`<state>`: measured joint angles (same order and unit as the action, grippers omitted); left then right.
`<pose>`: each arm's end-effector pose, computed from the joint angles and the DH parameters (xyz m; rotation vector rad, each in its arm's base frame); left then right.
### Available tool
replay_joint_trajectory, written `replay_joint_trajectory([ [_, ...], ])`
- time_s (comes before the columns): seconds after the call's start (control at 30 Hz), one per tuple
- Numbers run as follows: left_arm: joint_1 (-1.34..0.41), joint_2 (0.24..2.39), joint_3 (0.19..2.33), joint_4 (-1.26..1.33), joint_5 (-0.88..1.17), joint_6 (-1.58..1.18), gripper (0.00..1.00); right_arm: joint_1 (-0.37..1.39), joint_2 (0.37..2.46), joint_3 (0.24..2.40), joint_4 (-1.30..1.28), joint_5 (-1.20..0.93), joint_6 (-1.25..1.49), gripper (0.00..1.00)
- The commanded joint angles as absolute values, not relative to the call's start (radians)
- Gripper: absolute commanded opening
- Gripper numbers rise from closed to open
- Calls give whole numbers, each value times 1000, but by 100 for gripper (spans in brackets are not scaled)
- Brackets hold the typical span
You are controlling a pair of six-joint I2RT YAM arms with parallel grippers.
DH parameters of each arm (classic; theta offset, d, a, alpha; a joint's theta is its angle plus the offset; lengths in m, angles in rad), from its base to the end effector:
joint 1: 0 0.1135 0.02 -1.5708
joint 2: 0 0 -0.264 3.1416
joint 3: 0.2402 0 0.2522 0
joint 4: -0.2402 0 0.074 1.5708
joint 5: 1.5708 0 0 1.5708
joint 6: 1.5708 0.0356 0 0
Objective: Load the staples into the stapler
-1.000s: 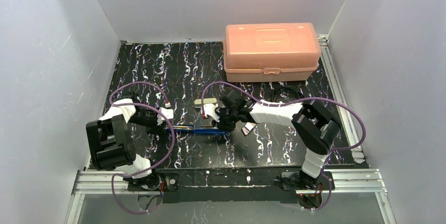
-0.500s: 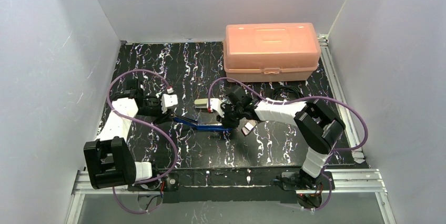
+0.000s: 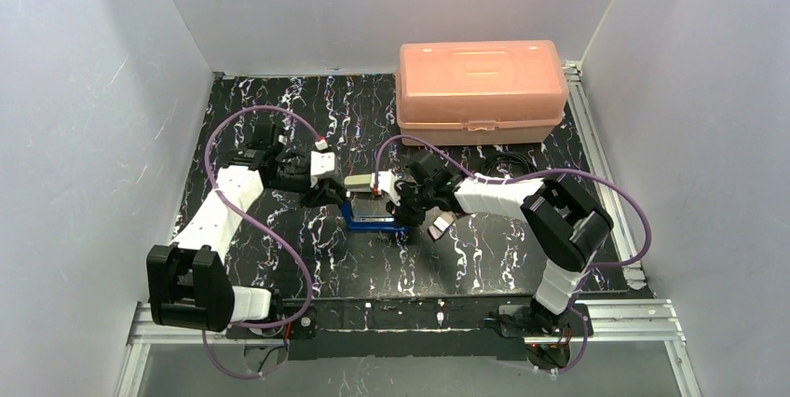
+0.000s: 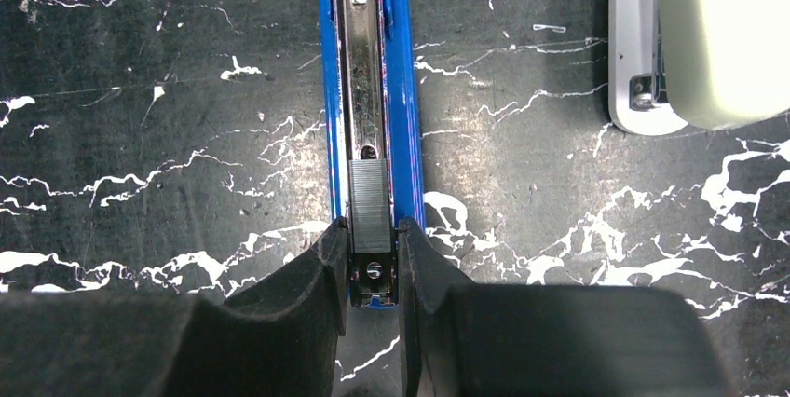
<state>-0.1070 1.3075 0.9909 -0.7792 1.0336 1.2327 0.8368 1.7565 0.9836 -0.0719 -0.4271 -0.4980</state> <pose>0.2403 -0.0566 0.2671 1.5369 1.4732 -0.7413 0.2279 0.2747 0.1653 -1.6508 1.7735 0.6708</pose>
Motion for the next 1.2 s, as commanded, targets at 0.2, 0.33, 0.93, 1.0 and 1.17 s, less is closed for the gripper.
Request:
replay_joint_trajectory([
  [0.2,-254,1342,949,-756,990,1061,0,833,1764,951,46,-433,-433,8],
  [0.33,-276,1351,934,-713,971,1027,0,818,1756,930,77,-458,-411,8],
  [0.93,-369,1435,886,-557,901,923,0,761,1736,820,265,-485,-288,20],
  [1.0,-373,1440,879,-547,896,925,0,759,1736,810,277,-482,-287,20],
  [1.17,-378,1446,877,-535,881,922,12,759,1739,804,287,-479,-289,20],
])
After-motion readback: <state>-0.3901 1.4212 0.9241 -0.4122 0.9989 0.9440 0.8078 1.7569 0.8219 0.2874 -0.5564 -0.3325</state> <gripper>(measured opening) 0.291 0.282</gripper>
